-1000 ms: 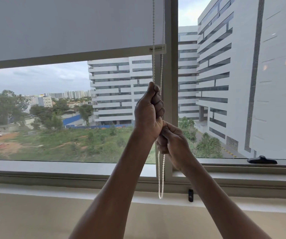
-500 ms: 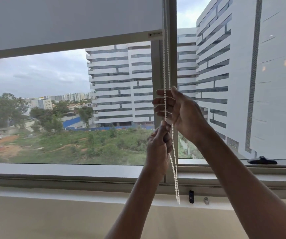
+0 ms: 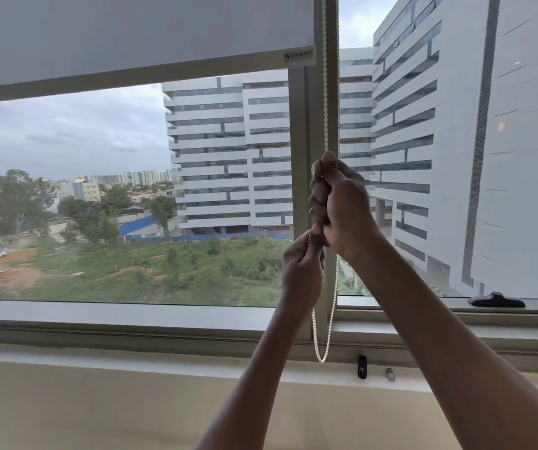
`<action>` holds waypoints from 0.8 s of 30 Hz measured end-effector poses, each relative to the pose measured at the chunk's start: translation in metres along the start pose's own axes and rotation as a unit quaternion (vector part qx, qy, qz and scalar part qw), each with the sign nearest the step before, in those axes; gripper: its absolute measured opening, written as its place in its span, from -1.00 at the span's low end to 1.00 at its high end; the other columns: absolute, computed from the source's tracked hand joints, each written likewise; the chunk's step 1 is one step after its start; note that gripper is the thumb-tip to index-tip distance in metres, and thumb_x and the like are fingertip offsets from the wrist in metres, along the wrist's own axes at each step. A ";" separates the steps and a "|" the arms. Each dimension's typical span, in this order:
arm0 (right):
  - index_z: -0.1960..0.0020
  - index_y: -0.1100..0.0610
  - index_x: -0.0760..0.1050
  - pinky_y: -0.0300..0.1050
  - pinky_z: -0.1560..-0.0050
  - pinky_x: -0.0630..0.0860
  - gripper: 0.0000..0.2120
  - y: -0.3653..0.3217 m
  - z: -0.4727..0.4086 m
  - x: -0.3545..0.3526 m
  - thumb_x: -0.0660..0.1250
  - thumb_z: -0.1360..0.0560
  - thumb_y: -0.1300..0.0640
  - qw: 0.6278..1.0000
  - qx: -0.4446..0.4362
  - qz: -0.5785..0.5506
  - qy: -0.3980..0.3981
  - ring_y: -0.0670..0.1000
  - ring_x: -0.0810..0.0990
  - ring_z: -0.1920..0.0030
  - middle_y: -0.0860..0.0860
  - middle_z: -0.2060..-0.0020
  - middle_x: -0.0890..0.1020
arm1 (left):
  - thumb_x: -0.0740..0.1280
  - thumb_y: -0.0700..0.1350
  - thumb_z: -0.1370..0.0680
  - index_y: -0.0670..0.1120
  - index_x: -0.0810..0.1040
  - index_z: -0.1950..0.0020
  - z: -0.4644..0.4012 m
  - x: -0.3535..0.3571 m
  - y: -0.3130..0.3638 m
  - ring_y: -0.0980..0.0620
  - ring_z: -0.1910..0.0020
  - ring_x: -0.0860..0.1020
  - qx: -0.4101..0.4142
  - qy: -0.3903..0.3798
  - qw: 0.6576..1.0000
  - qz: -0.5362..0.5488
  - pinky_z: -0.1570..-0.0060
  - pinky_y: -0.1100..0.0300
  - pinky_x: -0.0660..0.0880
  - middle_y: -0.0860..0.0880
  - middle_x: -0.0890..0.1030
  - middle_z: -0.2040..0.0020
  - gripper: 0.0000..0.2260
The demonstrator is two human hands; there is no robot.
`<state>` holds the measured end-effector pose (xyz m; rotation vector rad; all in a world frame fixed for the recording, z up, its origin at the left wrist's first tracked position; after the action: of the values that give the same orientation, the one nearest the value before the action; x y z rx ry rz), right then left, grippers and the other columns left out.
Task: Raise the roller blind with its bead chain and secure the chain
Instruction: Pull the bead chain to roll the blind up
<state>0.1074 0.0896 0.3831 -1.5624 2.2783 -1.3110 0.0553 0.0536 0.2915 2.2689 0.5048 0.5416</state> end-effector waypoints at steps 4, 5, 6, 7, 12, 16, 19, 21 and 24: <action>0.33 0.05 0.39 -0.29 0.57 0.07 -0.65 -0.001 0.003 0.000 0.11 -0.62 0.11 0.992 -0.090 0.087 0.024 -0.10 0.12 0.61 -0.08 0.59 0.27 | 0.06 -0.24 -0.69 -0.07 0.38 0.35 -0.014 -0.001 -0.003 0.24 0.54 0.27 -0.014 -0.057 0.998 -0.018 0.49 0.36 0.20 0.15 0.38 0.56 -0.59; 0.34 0.05 0.39 -0.26 0.55 0.10 -0.66 0.000 0.006 -0.002 0.12 -0.61 0.10 0.987 -0.110 0.109 0.031 -0.10 0.15 0.60 -0.08 0.59 0.28 | 0.03 -0.25 -0.69 -0.10 0.38 0.32 -0.018 -0.002 -0.002 0.25 0.53 0.33 -0.024 -0.067 0.997 -0.019 0.45 0.36 0.26 0.15 0.42 0.55 -0.61; 0.34 0.05 0.39 -0.22 0.53 0.13 -0.66 0.003 0.009 -0.004 0.13 -0.60 0.08 0.982 -0.126 0.134 0.040 -0.10 0.17 0.58 -0.08 0.58 0.29 | 0.01 -0.23 -0.69 -0.13 0.40 0.29 -0.022 -0.003 0.001 0.25 0.49 0.38 -0.036 -0.073 0.997 -0.017 0.38 0.35 0.32 0.15 0.47 0.51 -0.62; 0.35 0.06 0.39 -0.19 0.51 0.15 -0.66 0.008 0.014 -0.008 0.13 -0.60 0.07 0.976 -0.136 0.160 0.049 -0.09 0.21 0.57 -0.07 0.57 0.31 | 0.00 -0.17 -0.70 -0.16 0.44 0.22 -0.027 -0.005 0.005 0.21 0.41 0.44 -0.048 -0.076 0.996 -0.013 0.26 0.30 0.37 0.11 0.52 0.44 -0.64; 0.32 0.13 0.36 -0.14 0.49 0.19 -0.64 0.055 0.053 -0.026 0.11 -0.66 0.20 0.967 -0.125 0.213 0.059 -0.04 0.24 0.48 0.03 0.48 0.31 | -0.10 0.23 -0.64 -0.22 0.53 -0.18 -0.051 0.002 0.044 -0.04 0.08 0.62 -0.118 -0.147 0.974 0.129 0.00 0.13 0.53 -0.15 0.67 0.03 -0.37; 0.32 0.16 0.32 -0.29 0.55 0.15 -0.63 0.078 0.064 -0.032 0.07 -0.64 0.34 0.976 -0.078 0.192 0.067 -0.13 0.19 0.55 0.02 0.53 0.28 | 0.06 0.27 -0.62 -0.05 0.58 0.03 -0.052 0.023 0.062 0.19 0.49 0.34 -0.115 -0.181 0.971 0.104 0.51 0.32 0.22 0.12 0.50 0.37 -0.53; 0.33 0.17 0.32 -0.27 0.56 0.14 -0.64 0.078 0.062 -0.034 0.07 -0.62 0.35 0.977 -0.075 0.190 0.059 -0.13 0.18 0.57 -0.01 0.56 0.28 | 0.11 0.20 -0.63 0.00 0.44 0.23 -0.051 0.022 0.057 0.22 0.60 0.11 -0.111 -0.138 0.972 0.158 0.65 0.35 0.06 0.13 0.27 0.51 -0.62; 0.33 0.15 0.32 -0.28 0.56 0.15 -0.64 0.077 0.062 -0.035 0.08 -0.63 0.33 0.978 -0.077 0.187 0.044 -0.14 0.19 0.57 -0.04 0.57 0.29 | 0.09 0.14 -0.66 0.00 0.41 0.26 -0.053 0.018 0.053 0.23 0.63 0.10 -0.124 -0.111 0.961 0.220 0.69 0.36 0.05 0.14 0.22 0.54 -0.63; 0.33 0.12 0.31 -0.28 0.56 0.16 -0.63 0.076 0.061 -0.036 0.07 -0.64 0.32 0.981 -0.071 0.180 0.031 -0.14 0.19 0.57 -0.06 0.57 0.30 | 0.11 0.06 -0.67 0.00 0.43 0.26 -0.055 0.016 0.049 0.24 0.64 0.11 -0.110 -0.080 0.965 0.223 0.70 0.37 0.06 0.15 0.22 0.56 -0.66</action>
<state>0.1000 0.0903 0.2791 -1.0804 2.5852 -1.1388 0.0497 0.0606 0.3665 2.1881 -0.1502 0.5924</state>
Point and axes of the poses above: each hand's wrist, its own z-axis away from the middle knuckle, its own x-axis out of the palm, y = z × x, the point moved 5 cm from there along -z, towards the middle knuckle
